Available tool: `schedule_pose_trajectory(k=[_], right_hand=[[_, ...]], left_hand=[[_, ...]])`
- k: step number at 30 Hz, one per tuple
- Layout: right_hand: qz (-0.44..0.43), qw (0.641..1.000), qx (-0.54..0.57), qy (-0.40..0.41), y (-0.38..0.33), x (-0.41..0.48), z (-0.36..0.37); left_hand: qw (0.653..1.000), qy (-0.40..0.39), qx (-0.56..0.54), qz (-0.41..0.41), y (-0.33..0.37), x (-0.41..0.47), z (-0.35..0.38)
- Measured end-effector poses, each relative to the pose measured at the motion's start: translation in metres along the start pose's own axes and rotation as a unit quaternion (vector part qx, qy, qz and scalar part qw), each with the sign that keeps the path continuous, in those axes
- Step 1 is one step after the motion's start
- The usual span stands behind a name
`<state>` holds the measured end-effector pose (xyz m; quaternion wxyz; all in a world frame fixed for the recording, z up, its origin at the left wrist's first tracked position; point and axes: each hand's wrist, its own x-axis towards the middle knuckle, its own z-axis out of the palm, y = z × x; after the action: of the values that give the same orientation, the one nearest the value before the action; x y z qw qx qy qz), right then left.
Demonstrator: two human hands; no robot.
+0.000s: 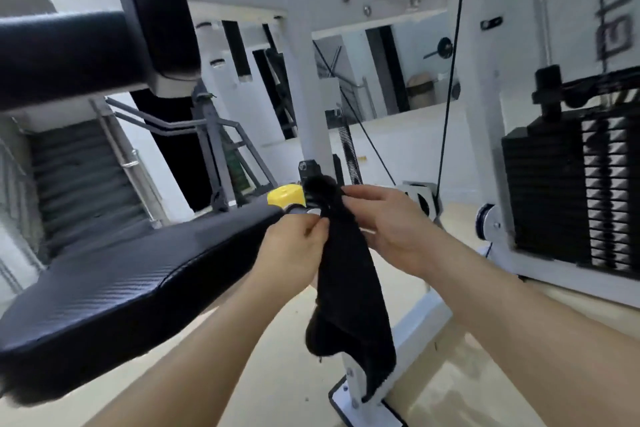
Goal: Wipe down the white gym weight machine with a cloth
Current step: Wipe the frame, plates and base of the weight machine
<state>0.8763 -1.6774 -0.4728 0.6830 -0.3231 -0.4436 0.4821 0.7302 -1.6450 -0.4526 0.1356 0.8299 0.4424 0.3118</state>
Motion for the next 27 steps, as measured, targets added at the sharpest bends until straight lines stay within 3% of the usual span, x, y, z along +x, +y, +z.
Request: schedule_pose_trajectory(k=[3,8,11,15,19,23,25,27], right_hand=[[-0.019,0.998,-0.018,-0.055,-0.033,-0.016,-0.002],[-0.08,0.983,-0.166,-0.024,-0.085,-0.031,0.006],[-0.106,0.981,-0.163,-0.009,-0.121,-0.035,0.009],[-0.178,0.982,-0.058,0.005,-0.166,-0.035,0.016],[-0.276,0.96,-0.033,0.032,-0.209,-0.026,0.033],[-0.415,0.892,-0.176,0.028,-0.244,-0.018,0.056],[-0.484,0.825,-0.289,0.041,-0.254,-0.014,0.064],[-0.54,0.732,-0.405,0.088,-0.256,-0.008,0.061]], left_hand=[[0.997,0.035,-0.069,-0.02,0.032,-0.003,-0.012],[0.988,0.134,0.043,0.065,0.087,-0.002,-0.044],[0.966,0.193,0.126,0.119,0.124,-0.003,-0.068],[0.843,0.26,0.403,0.242,0.174,-0.004,-0.096],[0.733,0.306,0.533,0.291,0.227,-0.003,-0.134],[0.677,0.375,0.559,0.298,0.264,0.012,-0.175],[0.654,0.395,0.571,0.3,0.278,0.023,-0.199],[0.682,0.361,0.57,0.284,0.289,0.037,-0.218]])
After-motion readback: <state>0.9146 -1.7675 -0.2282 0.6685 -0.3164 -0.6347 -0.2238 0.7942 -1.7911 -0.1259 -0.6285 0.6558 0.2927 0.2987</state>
